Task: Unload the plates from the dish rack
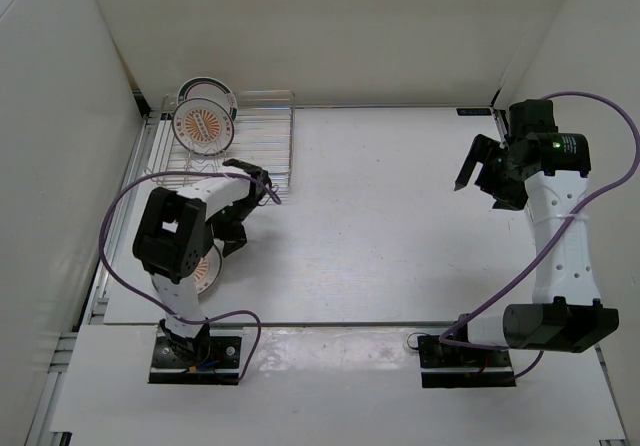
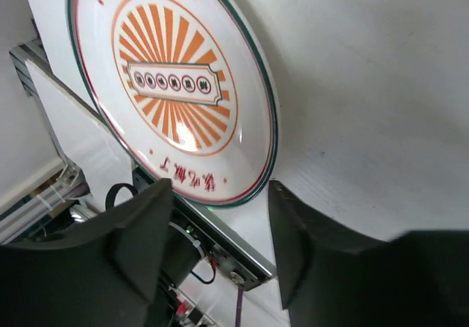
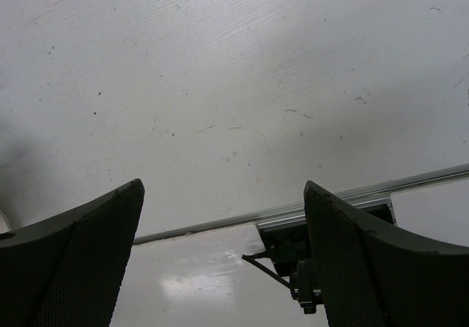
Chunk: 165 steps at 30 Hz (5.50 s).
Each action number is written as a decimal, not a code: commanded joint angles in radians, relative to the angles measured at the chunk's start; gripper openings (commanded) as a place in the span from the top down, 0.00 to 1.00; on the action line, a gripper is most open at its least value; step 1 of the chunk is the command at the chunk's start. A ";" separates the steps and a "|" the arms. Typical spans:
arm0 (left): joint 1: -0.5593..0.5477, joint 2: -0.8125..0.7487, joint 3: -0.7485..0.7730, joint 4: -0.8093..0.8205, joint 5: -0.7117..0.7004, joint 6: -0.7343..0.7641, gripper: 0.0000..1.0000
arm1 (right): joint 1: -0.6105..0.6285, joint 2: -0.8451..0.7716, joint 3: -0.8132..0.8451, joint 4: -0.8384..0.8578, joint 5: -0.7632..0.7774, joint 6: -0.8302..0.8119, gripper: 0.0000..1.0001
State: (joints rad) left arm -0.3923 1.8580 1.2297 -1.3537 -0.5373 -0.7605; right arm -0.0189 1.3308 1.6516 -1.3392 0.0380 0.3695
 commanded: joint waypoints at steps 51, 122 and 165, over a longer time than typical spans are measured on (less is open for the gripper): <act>0.570 0.296 0.858 0.729 0.602 -0.516 0.00 | 0.005 0.091 0.062 -0.276 0.005 -0.024 0.09; 0.629 0.308 0.689 0.924 0.872 -0.568 0.47 | -0.003 0.156 0.027 -0.264 -0.062 -0.040 0.09; 0.642 0.012 0.665 1.127 1.024 -0.737 1.00 | 0.002 0.162 -0.013 -0.245 -0.139 -0.058 0.09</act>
State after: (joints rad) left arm 0.2512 1.9976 1.8103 -0.2310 0.4316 -1.5841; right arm -0.0174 1.4902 1.6489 -1.3441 -0.0818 0.3298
